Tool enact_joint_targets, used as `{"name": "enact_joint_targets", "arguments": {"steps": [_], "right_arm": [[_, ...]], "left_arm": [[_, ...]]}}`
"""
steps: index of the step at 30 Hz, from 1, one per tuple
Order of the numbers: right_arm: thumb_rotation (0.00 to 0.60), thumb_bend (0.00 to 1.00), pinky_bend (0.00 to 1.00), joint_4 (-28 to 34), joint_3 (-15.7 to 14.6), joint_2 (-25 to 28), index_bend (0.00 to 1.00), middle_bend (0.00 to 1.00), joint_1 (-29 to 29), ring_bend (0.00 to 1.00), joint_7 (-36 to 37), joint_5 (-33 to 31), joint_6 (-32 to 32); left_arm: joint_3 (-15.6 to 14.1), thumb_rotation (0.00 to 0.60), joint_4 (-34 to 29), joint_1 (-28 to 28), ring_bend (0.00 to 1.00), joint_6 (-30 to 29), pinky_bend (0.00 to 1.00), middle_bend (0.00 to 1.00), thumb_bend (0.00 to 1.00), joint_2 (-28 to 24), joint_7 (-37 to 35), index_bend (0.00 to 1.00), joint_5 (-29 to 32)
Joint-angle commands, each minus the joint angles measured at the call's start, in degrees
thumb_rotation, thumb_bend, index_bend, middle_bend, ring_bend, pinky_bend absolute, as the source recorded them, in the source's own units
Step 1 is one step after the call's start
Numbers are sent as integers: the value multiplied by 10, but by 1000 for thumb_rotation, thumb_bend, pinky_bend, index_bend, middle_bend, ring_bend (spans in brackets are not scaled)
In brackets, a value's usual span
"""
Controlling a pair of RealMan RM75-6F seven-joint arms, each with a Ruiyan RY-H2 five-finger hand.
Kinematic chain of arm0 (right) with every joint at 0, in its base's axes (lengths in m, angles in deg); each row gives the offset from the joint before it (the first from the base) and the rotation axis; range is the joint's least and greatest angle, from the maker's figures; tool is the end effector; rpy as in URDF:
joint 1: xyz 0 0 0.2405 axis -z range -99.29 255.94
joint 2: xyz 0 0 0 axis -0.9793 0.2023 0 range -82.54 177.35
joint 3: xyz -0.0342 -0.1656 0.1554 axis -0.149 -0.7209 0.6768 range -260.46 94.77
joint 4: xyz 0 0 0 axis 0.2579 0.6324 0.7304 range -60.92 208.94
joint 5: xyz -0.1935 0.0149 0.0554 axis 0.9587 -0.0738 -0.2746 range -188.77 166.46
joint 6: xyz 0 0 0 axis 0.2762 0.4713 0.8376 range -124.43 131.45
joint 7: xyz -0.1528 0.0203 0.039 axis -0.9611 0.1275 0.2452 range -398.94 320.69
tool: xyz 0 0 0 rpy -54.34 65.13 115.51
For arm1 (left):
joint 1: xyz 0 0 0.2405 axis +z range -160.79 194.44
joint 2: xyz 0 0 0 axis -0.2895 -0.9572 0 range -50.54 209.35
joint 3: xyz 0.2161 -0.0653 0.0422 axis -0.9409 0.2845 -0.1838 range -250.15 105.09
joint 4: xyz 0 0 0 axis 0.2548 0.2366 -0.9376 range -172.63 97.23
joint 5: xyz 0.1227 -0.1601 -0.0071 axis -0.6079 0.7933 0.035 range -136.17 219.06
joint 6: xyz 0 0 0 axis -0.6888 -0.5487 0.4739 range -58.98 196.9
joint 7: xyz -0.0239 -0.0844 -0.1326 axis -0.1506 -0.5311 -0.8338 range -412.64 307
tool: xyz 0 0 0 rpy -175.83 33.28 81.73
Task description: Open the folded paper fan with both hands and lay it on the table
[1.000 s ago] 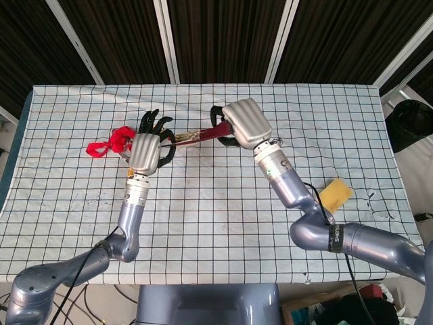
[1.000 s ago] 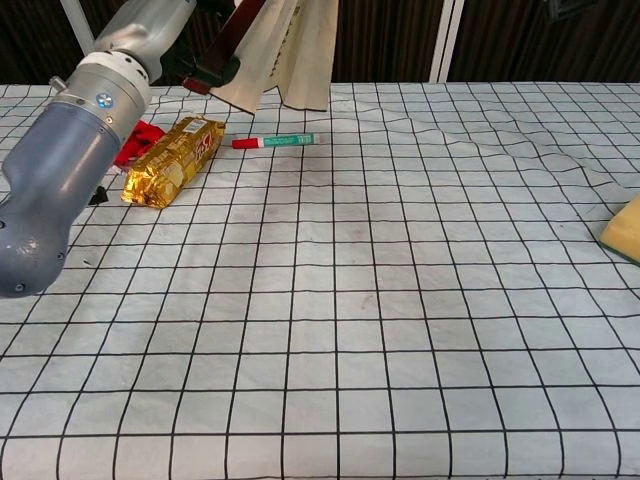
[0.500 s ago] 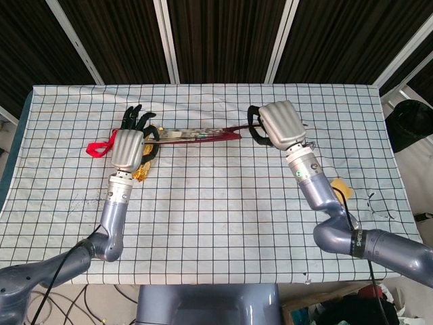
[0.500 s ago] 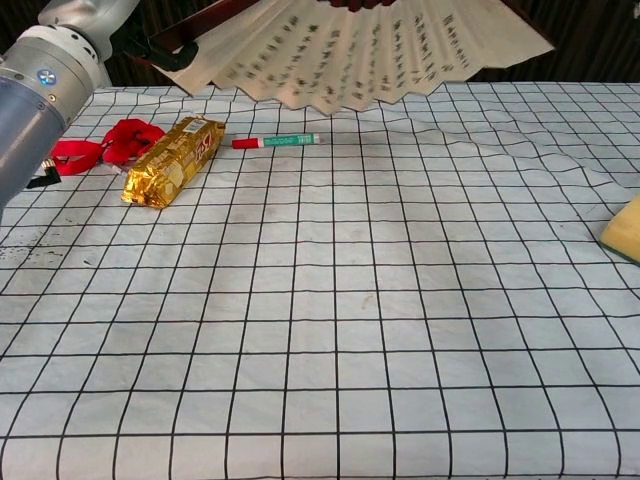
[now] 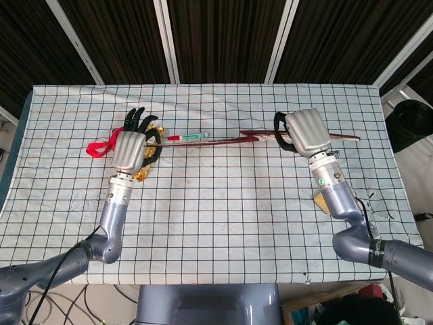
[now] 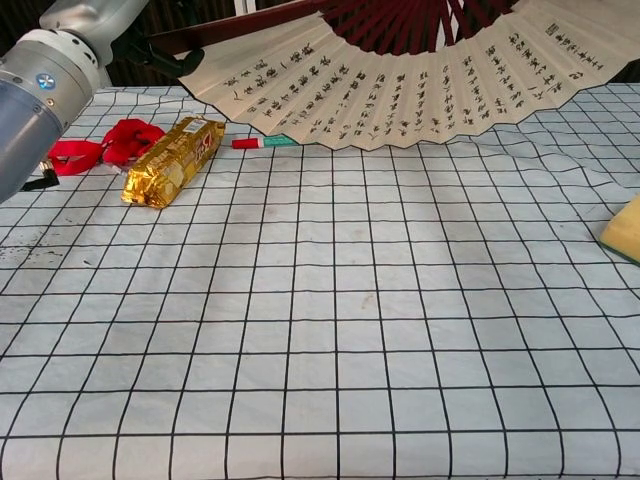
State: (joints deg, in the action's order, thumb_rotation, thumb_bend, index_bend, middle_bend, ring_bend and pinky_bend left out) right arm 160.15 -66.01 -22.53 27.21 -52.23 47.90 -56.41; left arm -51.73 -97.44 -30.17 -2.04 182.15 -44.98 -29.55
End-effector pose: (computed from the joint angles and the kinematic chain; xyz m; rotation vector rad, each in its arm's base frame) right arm -0.0876 -0.4160 0.1338 1.6118 -0.6829 1.1076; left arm -0.0984 0.4017 0.0244 -1.4347 -0.7429 -1.2978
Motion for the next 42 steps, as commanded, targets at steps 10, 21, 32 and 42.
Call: {"name": "enact_joint_targets", "arguments": {"steps": [10, 21, 32, 42], "right_arm": [[600, 395, 777, 10, -28, 11, 782, 869, 43, 924, 13, 42, -16], [600, 394, 777, 50, -51, 11, 781, 864, 88, 918, 4, 71, -53], [600, 394, 776, 65, -85, 1, 782, 862, 127, 916, -20, 107, -74], [600, 393, 776, 57, -112, -26, 782, 862, 158, 917, -32, 134, -87]], "left_arm": [[-13, 600, -7, 7, 0, -5, 0, 226, 397, 8, 6, 622, -5], [-43, 600, -42, 42, 0, -23, 0, 225, 396, 7, 20, 621, -11], [-72, 600, -58, 77, 0, -31, 0, 224, 396, 11, 21, 622, -15], [-89, 600, -52, 96, 0, -24, 0, 224, 396, 18, 19, 622, -22]]}}
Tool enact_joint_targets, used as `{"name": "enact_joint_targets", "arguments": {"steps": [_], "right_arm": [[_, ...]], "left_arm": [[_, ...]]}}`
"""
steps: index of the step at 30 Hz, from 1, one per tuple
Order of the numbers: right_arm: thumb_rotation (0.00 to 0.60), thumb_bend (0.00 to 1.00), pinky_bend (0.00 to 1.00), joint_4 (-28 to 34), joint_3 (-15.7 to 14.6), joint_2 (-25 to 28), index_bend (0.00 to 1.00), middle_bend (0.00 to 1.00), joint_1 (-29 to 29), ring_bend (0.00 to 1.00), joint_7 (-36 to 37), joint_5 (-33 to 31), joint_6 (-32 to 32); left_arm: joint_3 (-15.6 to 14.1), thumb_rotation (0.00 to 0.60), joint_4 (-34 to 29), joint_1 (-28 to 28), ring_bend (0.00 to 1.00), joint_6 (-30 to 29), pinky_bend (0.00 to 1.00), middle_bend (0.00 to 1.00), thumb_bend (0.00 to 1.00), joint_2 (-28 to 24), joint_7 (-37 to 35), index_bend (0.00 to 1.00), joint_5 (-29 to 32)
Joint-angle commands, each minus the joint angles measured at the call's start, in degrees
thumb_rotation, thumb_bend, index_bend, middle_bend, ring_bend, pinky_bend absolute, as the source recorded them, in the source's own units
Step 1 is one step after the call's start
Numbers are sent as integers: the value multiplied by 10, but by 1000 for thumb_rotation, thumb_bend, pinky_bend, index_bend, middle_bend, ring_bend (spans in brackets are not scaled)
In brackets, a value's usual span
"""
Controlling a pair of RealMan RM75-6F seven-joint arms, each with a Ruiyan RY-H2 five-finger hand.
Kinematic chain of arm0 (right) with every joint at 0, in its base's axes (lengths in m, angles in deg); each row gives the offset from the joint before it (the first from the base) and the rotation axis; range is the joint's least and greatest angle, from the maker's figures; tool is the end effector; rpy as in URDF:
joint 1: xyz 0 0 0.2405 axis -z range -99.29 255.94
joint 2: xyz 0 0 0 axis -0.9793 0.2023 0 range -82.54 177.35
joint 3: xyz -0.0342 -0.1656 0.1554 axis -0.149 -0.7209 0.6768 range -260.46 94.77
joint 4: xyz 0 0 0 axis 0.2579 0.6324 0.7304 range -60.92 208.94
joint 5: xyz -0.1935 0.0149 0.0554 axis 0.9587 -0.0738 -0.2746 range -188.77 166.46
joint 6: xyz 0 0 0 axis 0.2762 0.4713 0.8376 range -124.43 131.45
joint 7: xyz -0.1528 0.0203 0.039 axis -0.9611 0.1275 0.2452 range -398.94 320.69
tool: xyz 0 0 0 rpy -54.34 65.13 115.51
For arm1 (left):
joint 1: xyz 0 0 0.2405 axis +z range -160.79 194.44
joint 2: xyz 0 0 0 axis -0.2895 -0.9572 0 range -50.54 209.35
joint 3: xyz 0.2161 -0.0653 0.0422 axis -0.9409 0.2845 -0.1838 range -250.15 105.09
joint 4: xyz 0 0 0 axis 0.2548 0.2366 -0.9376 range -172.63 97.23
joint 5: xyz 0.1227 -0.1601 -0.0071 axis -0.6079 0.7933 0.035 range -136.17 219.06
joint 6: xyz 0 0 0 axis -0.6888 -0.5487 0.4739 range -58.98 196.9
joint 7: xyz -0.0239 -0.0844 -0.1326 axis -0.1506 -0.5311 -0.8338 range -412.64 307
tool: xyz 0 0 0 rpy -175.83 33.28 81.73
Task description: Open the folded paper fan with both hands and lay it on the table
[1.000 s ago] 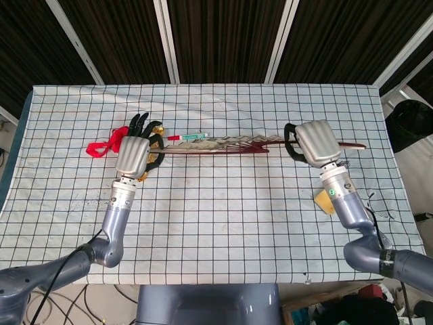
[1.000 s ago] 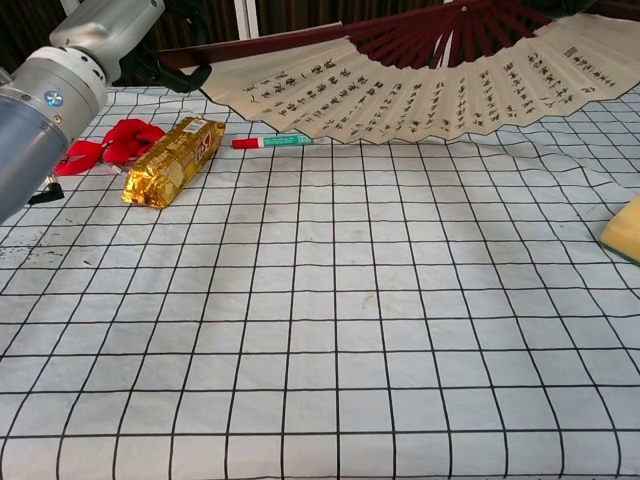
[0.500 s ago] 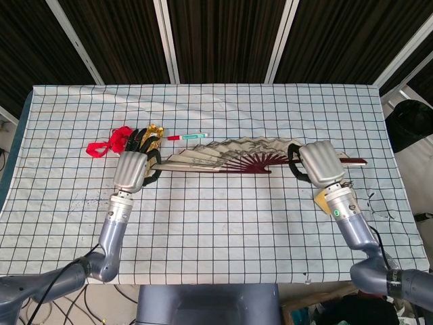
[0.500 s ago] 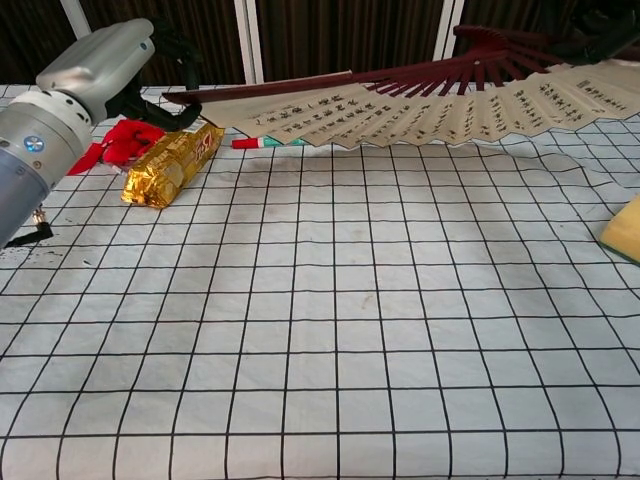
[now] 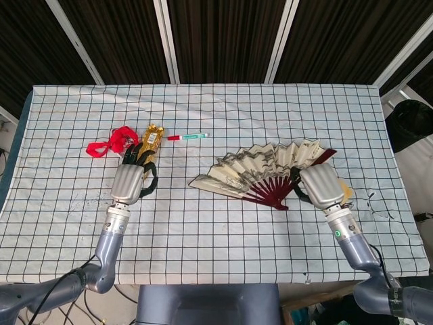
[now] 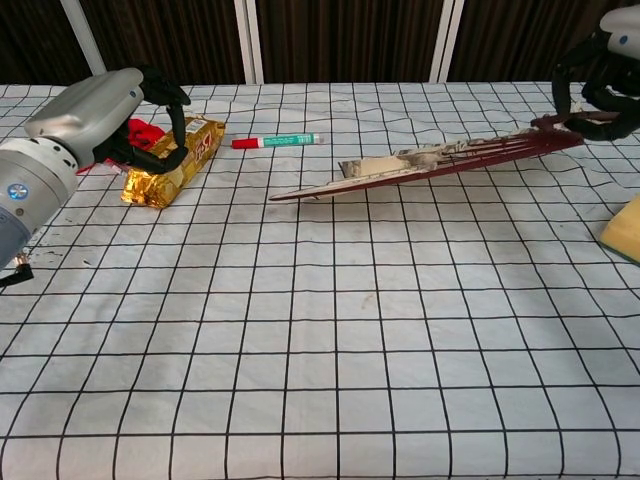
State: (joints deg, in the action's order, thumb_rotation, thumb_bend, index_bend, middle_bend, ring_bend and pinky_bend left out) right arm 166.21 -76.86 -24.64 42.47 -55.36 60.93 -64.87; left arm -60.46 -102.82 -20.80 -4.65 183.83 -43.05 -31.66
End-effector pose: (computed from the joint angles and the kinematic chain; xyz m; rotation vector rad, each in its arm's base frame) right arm -0.1679 -0.3276 0.0883 1.7178 -0.7139 0.9429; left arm -0.1396 0.3422 -0.0173 -1.5259 -0.8542 -1.1880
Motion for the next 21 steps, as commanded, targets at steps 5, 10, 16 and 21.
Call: {"name": "enact_joint_targets", "arguments": {"steps": [5, 10, 16, 21], "right_arm": [[600, 394, 776, -10, -11, -18, 781, 862, 18, 917, 0, 7, -2], [600, 394, 777, -15, -19, -26, 782, 861, 33, 916, 5, 10, -2], [600, 382, 776, -13, -33, -34, 742, 833, 53, 900, 4, 15, -3], [600, 194, 760, -1, -48, -34, 259, 729, 67, 821, -13, 8, 8]], "left_arm": [[-6, 600, 9, 8, 0, 8, 0, 224, 396, 6, 0, 622, -2], [-10, 600, 15, 14, 0, 11, 0, 222, 394, 8, -2, 621, -5], [-9, 600, 14, 19, 0, 10, 0, 217, 387, 5, -11, 585, -13], [-9, 600, 0, 29, 0, 6, 0, 185, 317, -10, -16, 476, -17]]}}
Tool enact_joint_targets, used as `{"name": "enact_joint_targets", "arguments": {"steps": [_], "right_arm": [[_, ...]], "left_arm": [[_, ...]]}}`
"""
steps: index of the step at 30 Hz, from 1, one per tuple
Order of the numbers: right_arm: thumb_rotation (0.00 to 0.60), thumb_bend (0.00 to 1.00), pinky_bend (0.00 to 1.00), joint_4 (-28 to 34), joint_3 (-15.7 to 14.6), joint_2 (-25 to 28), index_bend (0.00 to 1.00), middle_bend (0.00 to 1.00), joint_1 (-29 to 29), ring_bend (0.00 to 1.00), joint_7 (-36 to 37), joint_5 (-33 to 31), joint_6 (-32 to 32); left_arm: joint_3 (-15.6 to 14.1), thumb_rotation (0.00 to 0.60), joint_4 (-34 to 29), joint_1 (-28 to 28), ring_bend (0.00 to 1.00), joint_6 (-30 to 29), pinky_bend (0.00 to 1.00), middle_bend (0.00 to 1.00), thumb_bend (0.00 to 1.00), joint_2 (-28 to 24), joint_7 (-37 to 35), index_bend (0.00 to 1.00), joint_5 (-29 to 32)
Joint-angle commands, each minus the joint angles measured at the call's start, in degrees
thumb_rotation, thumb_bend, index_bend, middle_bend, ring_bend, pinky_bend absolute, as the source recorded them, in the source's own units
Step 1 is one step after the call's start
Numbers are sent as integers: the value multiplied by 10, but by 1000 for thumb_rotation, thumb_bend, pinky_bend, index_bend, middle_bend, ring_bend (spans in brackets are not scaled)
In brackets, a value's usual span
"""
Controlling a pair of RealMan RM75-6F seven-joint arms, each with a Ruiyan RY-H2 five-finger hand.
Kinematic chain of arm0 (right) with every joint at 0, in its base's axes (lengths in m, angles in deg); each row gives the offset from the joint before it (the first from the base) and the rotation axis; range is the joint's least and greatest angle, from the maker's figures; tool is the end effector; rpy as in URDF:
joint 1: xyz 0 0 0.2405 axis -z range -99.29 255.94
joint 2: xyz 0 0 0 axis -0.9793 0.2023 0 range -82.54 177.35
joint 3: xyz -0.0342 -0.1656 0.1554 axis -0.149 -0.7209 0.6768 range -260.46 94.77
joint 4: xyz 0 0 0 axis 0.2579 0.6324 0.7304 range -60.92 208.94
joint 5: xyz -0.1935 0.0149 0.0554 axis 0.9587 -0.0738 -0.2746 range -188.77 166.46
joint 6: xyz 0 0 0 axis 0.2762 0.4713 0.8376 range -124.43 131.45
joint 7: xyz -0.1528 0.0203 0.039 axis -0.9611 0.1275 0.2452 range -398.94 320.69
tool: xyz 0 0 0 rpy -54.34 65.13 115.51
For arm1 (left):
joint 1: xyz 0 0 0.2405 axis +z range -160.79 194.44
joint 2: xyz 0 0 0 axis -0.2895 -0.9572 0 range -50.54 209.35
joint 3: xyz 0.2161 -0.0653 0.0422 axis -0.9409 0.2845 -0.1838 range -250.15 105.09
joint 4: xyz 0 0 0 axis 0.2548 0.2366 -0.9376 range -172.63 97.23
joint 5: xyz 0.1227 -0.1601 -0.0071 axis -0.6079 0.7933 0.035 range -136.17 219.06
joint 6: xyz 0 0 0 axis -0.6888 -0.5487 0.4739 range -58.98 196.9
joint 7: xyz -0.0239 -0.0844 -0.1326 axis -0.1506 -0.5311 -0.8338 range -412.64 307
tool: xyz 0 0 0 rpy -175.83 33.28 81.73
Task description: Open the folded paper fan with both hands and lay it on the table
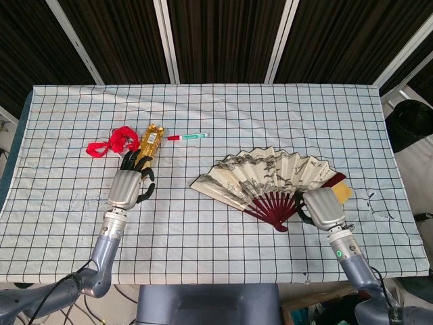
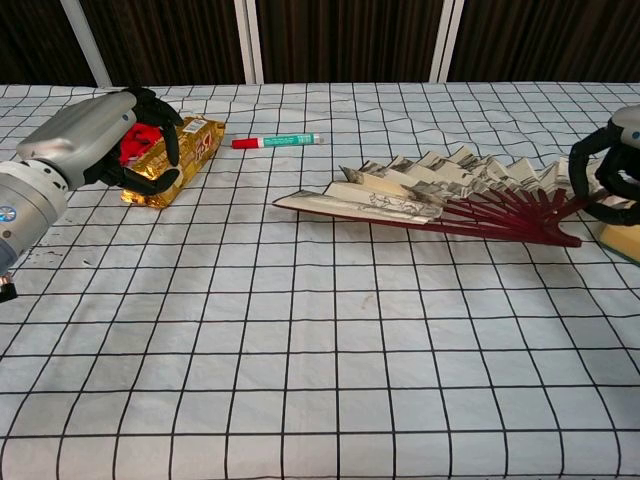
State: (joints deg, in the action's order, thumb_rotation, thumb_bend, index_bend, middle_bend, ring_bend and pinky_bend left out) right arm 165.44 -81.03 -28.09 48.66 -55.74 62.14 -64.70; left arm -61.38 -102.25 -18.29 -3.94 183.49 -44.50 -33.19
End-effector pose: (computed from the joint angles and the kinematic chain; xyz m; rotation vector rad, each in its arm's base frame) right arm -0.2053 -0.2892 0.0580 1.7415 -0.8447 0.8390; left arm -0.1552 0.3340 -0.0198 -1.5373 -0.8781 -1.1613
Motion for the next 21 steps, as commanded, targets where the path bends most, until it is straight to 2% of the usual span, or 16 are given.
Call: {"name": "enact_joint_targets", "arguments": {"steps": [1, 3, 5, 10, 15, 21], "right_arm": [[600, 165, 751, 10, -9, 1, 193, 711, 7, 807, -15, -6, 9], [600, 99, 719, 18, -14, 2, 51, 651, 10, 758, -29, -14, 16], [600, 65, 680, 26, -16, 4, 5, 588, 12, 711, -40, -20, 21], [600, 28, 567, 51, -26, 10, 0, 423, 22, 578, -77, -34, 25], [600, 22, 436, 73, -41, 21, 0, 263, 37, 399, -106, -41, 19], [600, 22, 337, 88, -49, 42, 0, 155, 63, 271, -99, -23, -13]], "left_arm": [[0, 600, -10, 6, 0, -2, 0, 179, 298, -10, -2, 458, -2], [-1, 600, -19, 10, 0, -3, 0, 165, 258, -20, -3, 425, -4], [-1, 600, -29, 14, 0, -6, 0, 146, 208, -29, -5, 387, -6], [-10, 600, -64, 30, 0, -14, 0, 108, 120, -65, -6, 322, -16], [-21, 600, -107, 52, 0, -23, 0, 79, 76, -112, 0, 278, -21], [-34, 600, -162, 86, 0, -47, 0, 54, 47, -182, 0, 234, -30]]}}
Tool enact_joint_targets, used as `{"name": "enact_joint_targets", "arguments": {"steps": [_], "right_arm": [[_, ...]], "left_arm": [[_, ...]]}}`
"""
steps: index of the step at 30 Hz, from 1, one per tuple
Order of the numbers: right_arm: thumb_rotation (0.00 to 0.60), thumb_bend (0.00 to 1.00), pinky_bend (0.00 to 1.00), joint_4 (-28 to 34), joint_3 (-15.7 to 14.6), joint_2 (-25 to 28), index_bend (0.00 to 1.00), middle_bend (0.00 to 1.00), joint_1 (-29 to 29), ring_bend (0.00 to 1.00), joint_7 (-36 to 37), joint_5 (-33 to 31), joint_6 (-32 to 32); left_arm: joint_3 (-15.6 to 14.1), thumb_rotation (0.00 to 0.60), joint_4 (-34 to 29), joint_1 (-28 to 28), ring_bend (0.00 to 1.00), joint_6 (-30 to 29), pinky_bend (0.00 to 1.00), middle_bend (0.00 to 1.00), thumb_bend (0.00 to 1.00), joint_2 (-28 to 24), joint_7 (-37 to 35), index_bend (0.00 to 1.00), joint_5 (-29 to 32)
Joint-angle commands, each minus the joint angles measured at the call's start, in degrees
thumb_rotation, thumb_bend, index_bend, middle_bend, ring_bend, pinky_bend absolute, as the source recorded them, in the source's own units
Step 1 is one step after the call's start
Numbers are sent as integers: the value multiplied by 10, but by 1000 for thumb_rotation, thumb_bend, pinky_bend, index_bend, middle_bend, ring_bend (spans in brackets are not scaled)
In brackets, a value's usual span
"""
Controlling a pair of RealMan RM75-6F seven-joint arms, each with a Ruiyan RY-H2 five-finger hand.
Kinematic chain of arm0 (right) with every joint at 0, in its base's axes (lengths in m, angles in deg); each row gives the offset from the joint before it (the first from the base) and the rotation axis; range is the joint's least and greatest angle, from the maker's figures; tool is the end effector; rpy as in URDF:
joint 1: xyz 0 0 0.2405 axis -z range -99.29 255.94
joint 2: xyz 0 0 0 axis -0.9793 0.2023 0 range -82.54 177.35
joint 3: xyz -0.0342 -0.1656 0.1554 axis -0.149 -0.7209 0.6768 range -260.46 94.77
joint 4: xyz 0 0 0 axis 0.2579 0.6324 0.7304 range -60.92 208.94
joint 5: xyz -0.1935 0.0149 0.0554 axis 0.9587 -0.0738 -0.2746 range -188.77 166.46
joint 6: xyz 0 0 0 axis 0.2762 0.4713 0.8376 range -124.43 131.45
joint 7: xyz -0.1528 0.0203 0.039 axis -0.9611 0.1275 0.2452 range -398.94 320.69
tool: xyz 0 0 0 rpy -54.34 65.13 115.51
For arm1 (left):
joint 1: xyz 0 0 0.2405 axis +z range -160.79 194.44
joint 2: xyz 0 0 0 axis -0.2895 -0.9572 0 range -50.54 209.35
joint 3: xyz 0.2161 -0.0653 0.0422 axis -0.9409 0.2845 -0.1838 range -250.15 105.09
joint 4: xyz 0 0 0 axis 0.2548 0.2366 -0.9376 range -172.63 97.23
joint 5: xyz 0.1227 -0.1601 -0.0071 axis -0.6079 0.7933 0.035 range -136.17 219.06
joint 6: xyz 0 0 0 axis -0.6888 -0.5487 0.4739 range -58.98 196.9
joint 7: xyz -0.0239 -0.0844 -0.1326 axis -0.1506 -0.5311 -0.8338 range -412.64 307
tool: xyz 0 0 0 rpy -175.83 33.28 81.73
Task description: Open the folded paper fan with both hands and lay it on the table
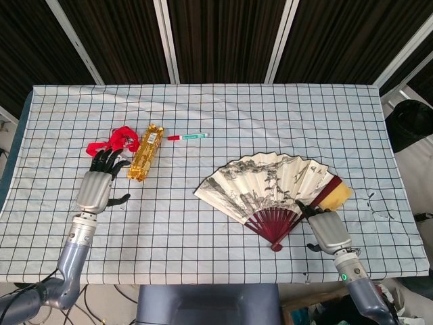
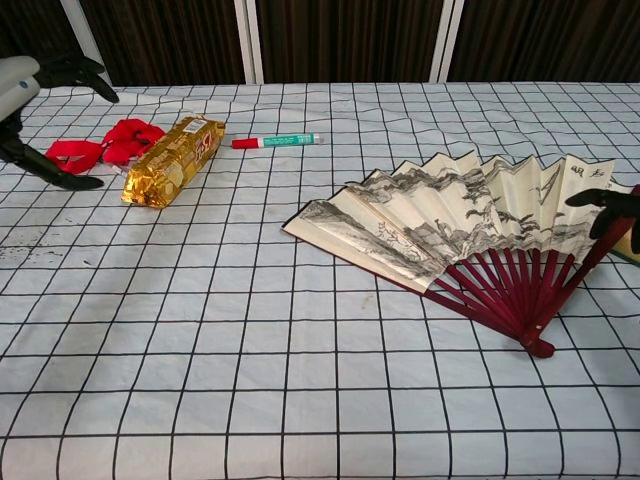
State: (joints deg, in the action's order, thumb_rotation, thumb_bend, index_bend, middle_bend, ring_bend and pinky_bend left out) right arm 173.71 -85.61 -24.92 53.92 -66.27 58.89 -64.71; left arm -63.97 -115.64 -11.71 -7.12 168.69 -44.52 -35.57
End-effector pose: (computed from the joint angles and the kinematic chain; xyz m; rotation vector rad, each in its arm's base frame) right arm -0.2274 -0.2414 0.0528 1.7823 -0.8957 0.6221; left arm -0.1905 0.3115 0.0419 -1.5190 -0.8442 -1.1190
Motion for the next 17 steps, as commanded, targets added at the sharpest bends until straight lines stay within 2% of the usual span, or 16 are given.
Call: {"name": "enact_joint_targets", "arguments": {"steps": [1, 7, 12, 17], "right_arm": [[600, 22, 327, 6, -4, 18, 0, 143, 16, 257, 10, 15, -22], [600, 21, 264, -2, -7, 65, 0, 58, 55, 165, 55, 45, -74], [600, 21, 239, -11, -2, 106, 0, 14, 98, 118, 119, 47, -121], [600, 19, 233, -30, -1, 136, 0, 0, 143, 93, 179, 49, -164]], "left_arm": [[-11, 600, -36, 27, 0, -22, 0, 49, 43, -48, 0, 223, -8], [-32, 600, -74, 73, 0, -59, 0, 0, 3, -131, 3, 82, -23], [-51, 600, -111, 117, 0, -88, 0, 0, 0, -196, 12, 23, -23], [-68, 600, -122, 159, 0, -119, 0, 0, 0, -229, 3, 0, -26]]}}
